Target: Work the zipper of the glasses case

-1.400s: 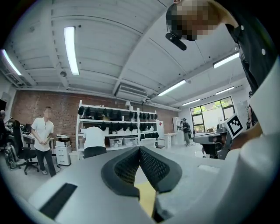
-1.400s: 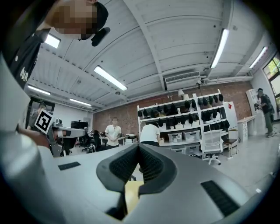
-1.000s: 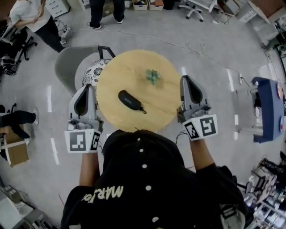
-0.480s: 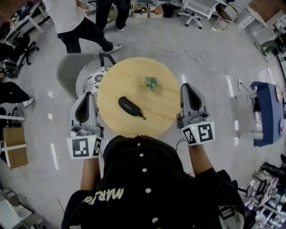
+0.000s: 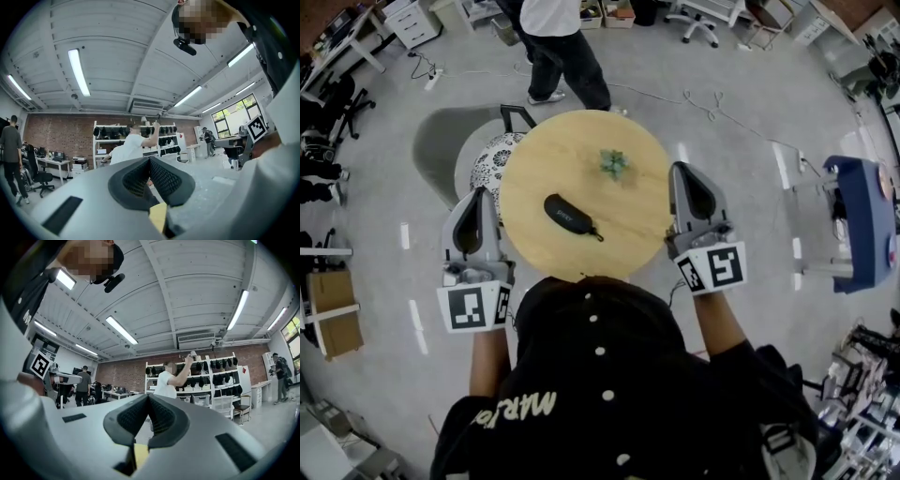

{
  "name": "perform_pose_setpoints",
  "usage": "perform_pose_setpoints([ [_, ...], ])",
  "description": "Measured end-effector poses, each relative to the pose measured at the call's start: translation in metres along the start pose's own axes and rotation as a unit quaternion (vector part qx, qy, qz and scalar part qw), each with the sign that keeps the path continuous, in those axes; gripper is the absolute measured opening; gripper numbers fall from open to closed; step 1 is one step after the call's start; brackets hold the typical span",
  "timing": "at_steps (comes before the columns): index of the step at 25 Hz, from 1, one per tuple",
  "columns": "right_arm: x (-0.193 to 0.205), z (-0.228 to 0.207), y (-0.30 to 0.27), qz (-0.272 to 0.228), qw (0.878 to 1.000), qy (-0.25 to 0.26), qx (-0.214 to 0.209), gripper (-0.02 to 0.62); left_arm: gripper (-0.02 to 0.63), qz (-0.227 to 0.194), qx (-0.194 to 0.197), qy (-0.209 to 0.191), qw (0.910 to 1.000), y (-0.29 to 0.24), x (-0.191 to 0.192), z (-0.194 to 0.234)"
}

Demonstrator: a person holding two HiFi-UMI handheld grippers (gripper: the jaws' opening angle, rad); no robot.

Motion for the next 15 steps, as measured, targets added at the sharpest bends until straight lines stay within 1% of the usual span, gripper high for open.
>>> perform_pose_setpoints([
  [15,0.0078,-0.0016,-0.0026,0.007,1.000,0.004,-0.005,0.003,0.004,0.002,0.013,-0.007,0.9999,-0.0073,0.0042,-0.0098],
])
Point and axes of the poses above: the fingertips, and each gripper's own axes: y backward along the fingers, z to its left, x out of its underside, the point moved 1 cm from there along y, backward along the fingers, and after that the axes turned 6 degrees about -x, right-handed, at the moved point
